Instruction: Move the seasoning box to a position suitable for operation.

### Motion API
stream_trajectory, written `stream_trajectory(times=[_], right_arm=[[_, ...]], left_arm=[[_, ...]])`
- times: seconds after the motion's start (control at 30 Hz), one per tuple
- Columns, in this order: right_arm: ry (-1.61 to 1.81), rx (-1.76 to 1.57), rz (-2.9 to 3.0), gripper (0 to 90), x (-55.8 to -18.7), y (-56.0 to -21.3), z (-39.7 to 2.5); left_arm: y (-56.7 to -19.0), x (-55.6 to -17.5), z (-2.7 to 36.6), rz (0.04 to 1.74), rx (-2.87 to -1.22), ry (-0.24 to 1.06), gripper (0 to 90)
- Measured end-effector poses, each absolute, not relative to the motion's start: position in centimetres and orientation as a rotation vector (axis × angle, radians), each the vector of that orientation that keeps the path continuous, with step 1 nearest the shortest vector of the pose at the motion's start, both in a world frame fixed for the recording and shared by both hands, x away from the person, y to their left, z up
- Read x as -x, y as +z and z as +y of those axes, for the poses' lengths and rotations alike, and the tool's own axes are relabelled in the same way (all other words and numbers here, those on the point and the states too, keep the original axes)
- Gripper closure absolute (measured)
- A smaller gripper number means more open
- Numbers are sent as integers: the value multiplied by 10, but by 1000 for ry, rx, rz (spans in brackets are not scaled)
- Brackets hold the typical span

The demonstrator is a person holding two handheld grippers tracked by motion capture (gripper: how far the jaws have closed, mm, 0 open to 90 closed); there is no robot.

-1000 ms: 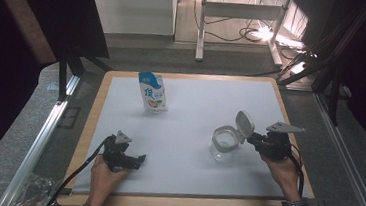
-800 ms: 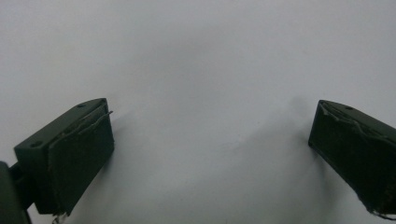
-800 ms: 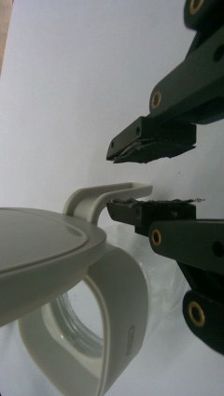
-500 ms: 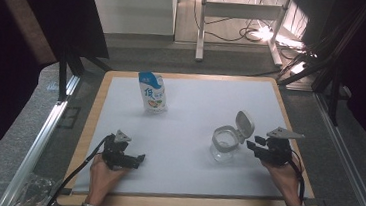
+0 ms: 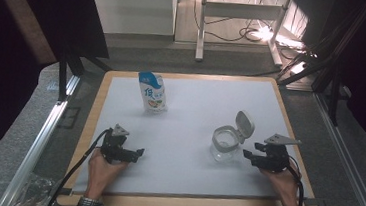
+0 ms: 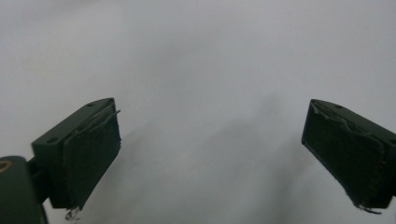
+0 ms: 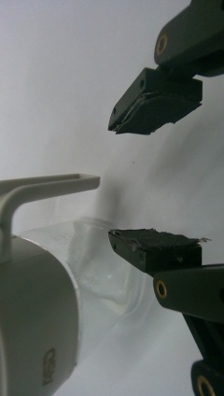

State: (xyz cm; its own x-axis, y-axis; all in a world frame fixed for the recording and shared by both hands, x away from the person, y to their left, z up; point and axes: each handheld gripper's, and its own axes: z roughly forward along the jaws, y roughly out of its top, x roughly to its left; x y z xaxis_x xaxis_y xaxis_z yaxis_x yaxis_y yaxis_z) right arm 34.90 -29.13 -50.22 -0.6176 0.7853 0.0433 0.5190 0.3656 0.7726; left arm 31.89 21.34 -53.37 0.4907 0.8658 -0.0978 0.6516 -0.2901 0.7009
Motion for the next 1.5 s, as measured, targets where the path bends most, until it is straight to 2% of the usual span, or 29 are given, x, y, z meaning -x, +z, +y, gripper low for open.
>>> stream_trajectory(times=[0.53, 0.97, 1.23, 1.5], right_arm=[[1101, -1135, 2315, 383, -339, -523, -289], [1085, -1115, 2336, 374, -338, -528, -286], [1060, -1096, 2356, 332, -338, -529, -283], [1010, -1049, 2357, 313, -336, -530, -278]], left_arm=[[-505, -346, 218, 1195, -2047, 486, 76], [-492, -374, 219, 1145, -2065, 496, 181], [-482, -390, 226, 1130, -2046, 464, 263], [-475, -407, 228, 1113, -2061, 485, 321]])
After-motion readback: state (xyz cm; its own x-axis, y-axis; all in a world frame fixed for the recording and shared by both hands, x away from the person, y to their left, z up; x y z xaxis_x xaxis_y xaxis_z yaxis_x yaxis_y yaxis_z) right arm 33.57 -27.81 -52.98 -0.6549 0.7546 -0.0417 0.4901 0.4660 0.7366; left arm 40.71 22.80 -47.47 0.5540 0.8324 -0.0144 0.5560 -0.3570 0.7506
